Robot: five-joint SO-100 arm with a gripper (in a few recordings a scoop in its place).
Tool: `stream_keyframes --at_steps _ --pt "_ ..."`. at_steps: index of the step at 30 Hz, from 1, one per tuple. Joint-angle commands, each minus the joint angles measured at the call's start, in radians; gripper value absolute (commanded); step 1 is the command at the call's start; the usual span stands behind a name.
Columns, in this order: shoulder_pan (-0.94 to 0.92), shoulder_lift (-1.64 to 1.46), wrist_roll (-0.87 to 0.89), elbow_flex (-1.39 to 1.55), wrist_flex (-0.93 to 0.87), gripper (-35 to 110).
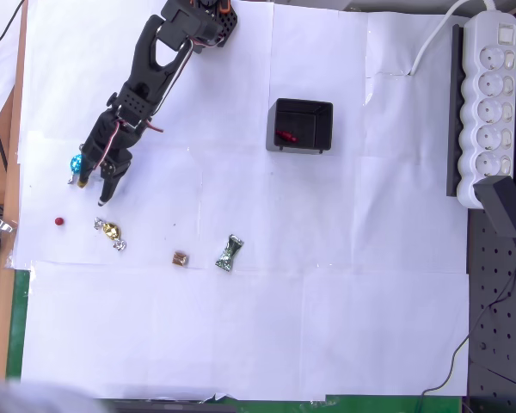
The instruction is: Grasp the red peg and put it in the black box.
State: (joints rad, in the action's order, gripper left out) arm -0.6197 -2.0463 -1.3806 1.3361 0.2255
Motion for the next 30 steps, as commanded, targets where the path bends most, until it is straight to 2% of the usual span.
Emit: stream_keyframes --at_steps 1,30 --pt "-0.02 -0.006 -0.029 0.135 0.018 21" --pt "-0.058 -0.284 -0.094 0.508 -0.018 21"
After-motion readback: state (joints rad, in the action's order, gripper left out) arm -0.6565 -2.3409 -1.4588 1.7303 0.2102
